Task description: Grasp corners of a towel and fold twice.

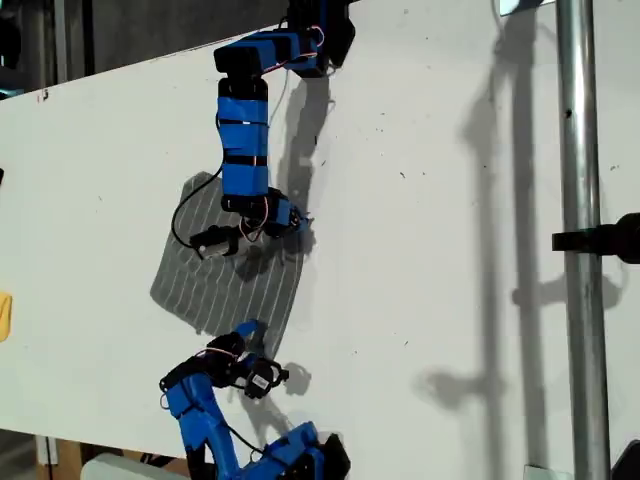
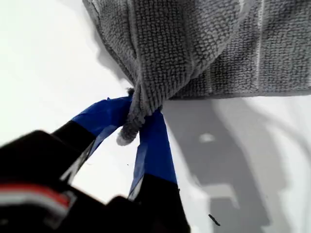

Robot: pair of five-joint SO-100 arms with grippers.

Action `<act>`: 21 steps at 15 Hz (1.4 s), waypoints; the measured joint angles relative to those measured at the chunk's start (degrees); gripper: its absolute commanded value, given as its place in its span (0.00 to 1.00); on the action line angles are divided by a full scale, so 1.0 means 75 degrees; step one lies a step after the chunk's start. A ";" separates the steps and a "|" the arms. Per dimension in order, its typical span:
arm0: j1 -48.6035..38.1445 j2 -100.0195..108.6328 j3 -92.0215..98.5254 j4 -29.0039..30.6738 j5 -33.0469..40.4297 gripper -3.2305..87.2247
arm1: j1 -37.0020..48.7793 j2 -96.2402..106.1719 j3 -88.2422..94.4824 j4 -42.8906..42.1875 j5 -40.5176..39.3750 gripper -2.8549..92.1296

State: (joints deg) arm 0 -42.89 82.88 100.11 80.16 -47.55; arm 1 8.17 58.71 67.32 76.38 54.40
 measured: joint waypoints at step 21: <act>0.6902 0.1348 -0.0633 0.0727 -0.5813 0.00 | -0.4031 0.2367 0.1535 0.0211 0.2977 0.03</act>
State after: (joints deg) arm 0 8.88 92.99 95.36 85.61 -91.14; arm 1 -22.06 76.46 78.84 77.96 76.73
